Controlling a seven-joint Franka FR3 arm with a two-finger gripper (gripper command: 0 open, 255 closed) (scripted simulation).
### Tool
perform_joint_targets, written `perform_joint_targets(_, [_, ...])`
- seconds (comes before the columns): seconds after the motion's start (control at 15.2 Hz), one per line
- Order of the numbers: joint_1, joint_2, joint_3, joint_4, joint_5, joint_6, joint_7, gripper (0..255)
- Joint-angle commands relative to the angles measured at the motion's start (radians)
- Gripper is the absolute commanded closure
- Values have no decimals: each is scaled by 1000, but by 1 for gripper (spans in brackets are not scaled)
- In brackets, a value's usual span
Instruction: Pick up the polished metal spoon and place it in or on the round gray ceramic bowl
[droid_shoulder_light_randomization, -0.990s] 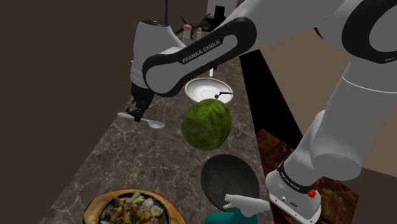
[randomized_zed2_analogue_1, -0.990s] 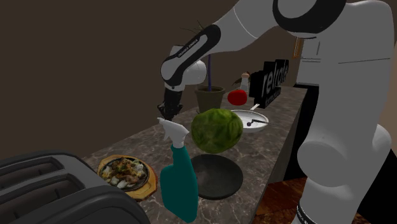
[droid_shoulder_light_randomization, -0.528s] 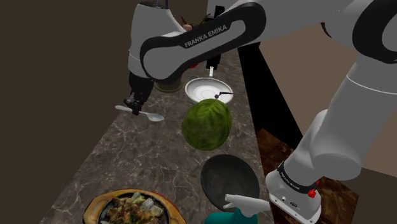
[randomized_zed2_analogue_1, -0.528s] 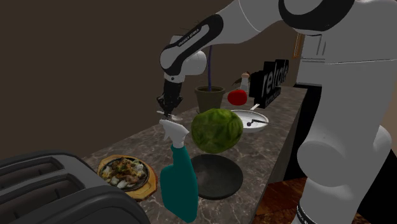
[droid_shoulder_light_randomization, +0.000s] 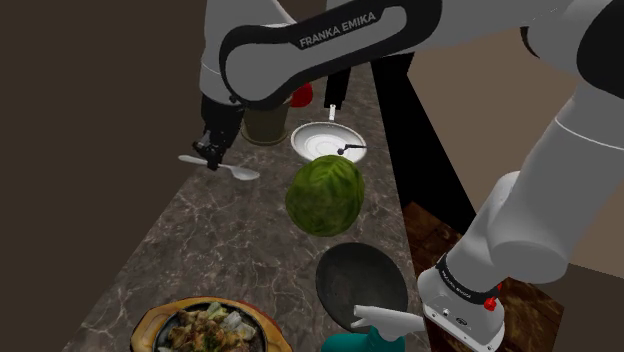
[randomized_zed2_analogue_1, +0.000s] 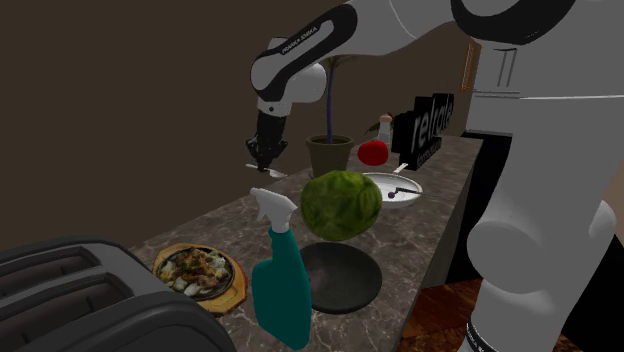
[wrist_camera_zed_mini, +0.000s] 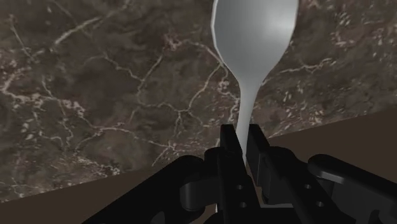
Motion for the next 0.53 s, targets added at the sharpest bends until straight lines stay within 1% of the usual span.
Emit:
perform_joint_targets(0.0, [1, -58, 5, -65, 23, 9, -5, 255])
perform_joint_targets(0.2, [10, -174, 14, -191, 72, 25, -15, 255])
perform_joint_targets(0.46, [37, -330, 19, -343, 136, 28, -22, 255])
